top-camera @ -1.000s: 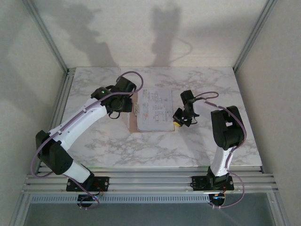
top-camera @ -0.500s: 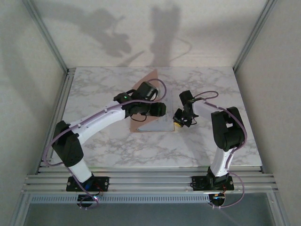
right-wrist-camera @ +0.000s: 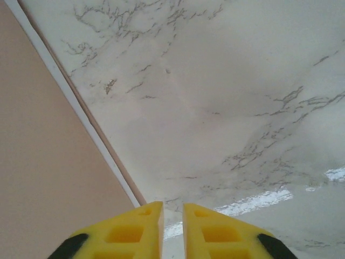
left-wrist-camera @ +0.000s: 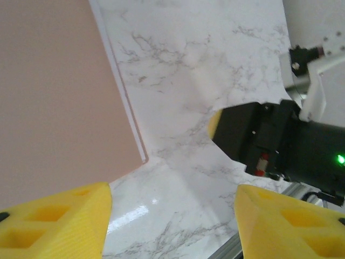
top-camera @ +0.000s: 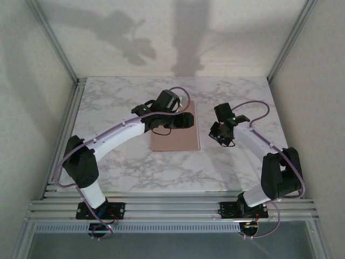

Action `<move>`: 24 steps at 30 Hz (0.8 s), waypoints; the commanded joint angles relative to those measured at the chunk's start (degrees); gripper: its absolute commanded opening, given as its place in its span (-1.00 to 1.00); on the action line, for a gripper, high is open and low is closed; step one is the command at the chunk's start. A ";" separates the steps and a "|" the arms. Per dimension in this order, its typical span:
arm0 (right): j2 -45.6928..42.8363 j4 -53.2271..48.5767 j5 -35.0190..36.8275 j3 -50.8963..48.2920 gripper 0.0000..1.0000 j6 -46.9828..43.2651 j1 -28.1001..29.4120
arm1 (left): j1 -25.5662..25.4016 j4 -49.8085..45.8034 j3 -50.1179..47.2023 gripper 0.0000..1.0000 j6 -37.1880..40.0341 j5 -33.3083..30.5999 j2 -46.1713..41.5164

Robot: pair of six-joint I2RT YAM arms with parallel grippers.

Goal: Put the files into the folder

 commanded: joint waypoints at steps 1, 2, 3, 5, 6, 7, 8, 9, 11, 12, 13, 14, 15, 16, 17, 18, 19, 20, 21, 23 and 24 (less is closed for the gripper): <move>-2.31 1.32 -0.44 -1.57 -0.48 -2.12 0.00 | 1.78 1.99 -1.79 0.25 -2.03 0.18 -3.19; -3.38 2.36 -0.87 -2.06 -0.33 -2.68 -0.05 | 2.36 1.78 -2.26 0.27 -2.10 -0.60 -3.77; -4.81 3.74 -1.08 -2.65 -0.10 -3.37 -0.01 | 3.20 1.46 -2.74 0.37 -2.22 -1.34 -4.56; -8.05 6.06 -1.22 -3.56 0.97 -5.43 -0.08 | 5.59 1.66 -4.98 0.99 -3.09 -2.19 -6.94; -9.56 6.55 -1.12 -3.50 0.97 -6.71 -0.22 | 7.14 1.97 -6.34 0.99 -3.80 -2.32 -8.35; -11.02 6.31 -0.43 -3.05 0.97 -8.26 -0.27 | 9.21 2.51 -8.25 0.99 -4.73 -2.27 -10.14; -12.39 5.86 0.74 -2.45 0.98 -9.91 -0.34 | 11.47 3.06 -10.27 0.99 -5.33 -2.22 -12.12; -13.51 5.43 1.68 -1.87 0.98 -11.63 -0.45 | 13.31 3.43 -12.10 0.99 -5.72 -2.42 -13.86; -15.19 2.58 5.96 0.59 0.97 -14.89 -0.63 | 17.38 4.16 -15.94 0.99 -6.29 -4.38 -18.49; -15.41 0.56 8.06 1.95 0.98 -15.70 -1.02 | 19.11 4.39 -17.51 0.99 -6.52 -5.26 -20.37; -15.36 -2.33 11.31 4.12 0.98 -15.73 -1.48 | 20.87 4.58 -19.12 0.99 -6.54 -6.44 -22.53; -15.16 -5.09 14.99 5.87 0.98 -15.30 -2.22 | 22.71 4.36 -20.58 0.99 -6.26 -7.91 -24.38; -14.78 -7.12 17.48 7.13 0.98 -14.79 -3.23 | 23.70 3.54 -21.31 0.99 -5.75 -9.93 -25.63; -14.56 -8.19 19.54 7.74 0.98 -14.59 -4.67 | 24.38 2.41 -21.89 0.99 -4.96 -13.58 -27.07; -14.92 -7.87 21.07 7.38 0.98 -14.78 -6.62 | 24.42 1.29 -22.41 0.99 -3.96 -17.90 -28.39; -15.89 -5.94 22.07 5.94 0.98 -15.57 -7.82 | 24.42 0.42 -23.03 0.99 -3.42 -21.45 -29.47; -17.74 -2.31 21.41 3.42 0.97 -18.03 -9.89 | 24.43 -0.60 -23.89 0.99 -3.29 -25.94 -30.73; -20.32 3.61 19.48 -0.40 0.98 -22.46 -11.49 | 24.42 -1.67 -24.79 0.99 -3.77 -30.34 -31.85; -22.68 9.41 17.95 -4.36 0.98 -27.36 -12.31 | 24.42 -2.84 -25.46 0.99 -4.60 -33.92 -32.62; -27.02 25.28 20.20 -14.02 0.97 -32.11 -12.54 | 24.42 -4.50 -27.66 0.99 -6.32 -41.51 -34.59; -27.77 32.67 20.89 -18.27 0.98 -34.59 -12.67 | 24.42 -4.51 -28.94 0.99 -6.41 -43.60 -35.53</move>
